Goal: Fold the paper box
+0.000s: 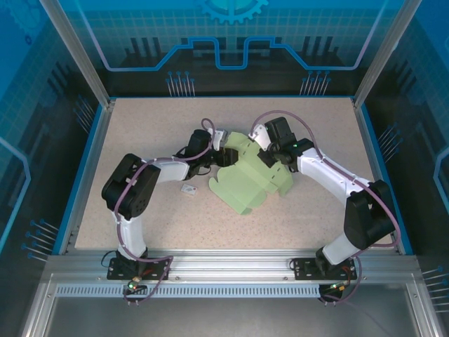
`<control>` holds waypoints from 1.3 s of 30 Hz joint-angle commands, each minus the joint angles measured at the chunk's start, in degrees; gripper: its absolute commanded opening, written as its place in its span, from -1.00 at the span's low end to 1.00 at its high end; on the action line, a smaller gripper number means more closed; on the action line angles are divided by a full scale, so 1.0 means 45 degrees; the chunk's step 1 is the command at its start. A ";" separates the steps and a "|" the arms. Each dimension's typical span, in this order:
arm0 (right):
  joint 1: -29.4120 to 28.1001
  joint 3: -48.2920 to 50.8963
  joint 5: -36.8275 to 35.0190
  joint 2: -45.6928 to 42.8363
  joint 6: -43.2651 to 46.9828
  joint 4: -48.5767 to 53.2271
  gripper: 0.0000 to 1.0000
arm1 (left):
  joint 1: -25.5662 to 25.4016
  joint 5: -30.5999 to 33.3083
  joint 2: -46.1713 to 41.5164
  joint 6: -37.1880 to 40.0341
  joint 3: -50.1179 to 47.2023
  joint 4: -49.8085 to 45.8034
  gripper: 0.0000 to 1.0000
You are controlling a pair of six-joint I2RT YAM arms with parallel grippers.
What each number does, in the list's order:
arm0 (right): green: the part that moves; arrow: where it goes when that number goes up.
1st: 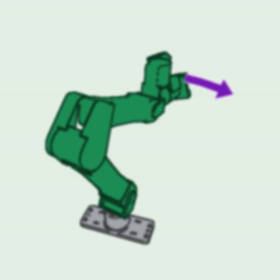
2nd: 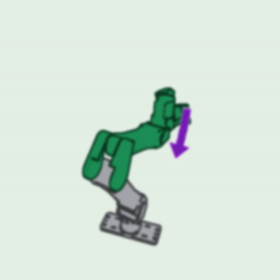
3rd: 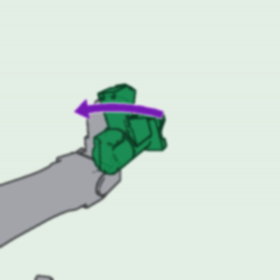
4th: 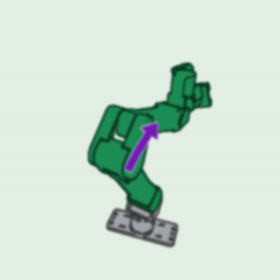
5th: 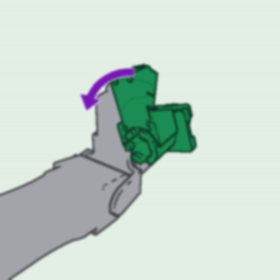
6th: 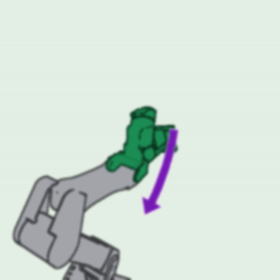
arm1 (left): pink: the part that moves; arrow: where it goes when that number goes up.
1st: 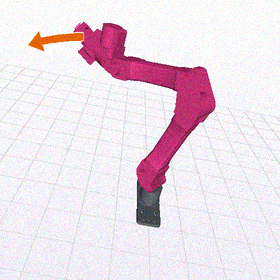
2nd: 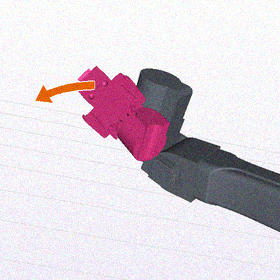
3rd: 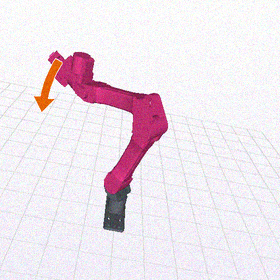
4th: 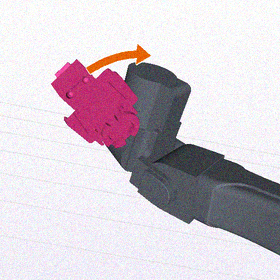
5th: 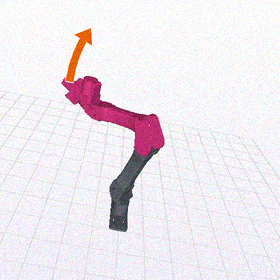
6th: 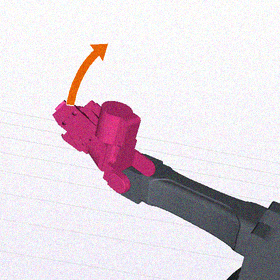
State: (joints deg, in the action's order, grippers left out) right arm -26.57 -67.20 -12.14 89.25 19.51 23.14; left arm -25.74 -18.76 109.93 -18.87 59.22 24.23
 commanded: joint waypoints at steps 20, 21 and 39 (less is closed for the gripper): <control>0.0203 -0.0301 0.0068 0.0225 -0.0392 -0.0112 -1.00 | -0.1301 -0.0772 0.0489 -0.0018 -0.0230 0.0967 0.02; 0.0204 -0.0272 0.0094 0.0239 -0.0422 -0.0122 -1.00 | -0.1360 -0.0767 0.0558 -0.0043 -0.0249 0.1042 0.02; -0.0120 -0.0247 -0.1240 0.0046 0.0755 0.0177 -1.00 | -0.0414 -0.0903 -0.0697 -0.0611 -0.1444 0.1980 0.06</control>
State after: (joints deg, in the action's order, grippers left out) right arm -26.28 -67.20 -14.06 89.60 20.71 23.14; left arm -29.28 -21.02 110.48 -20.49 54.33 30.41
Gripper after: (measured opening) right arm 0.052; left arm 0.526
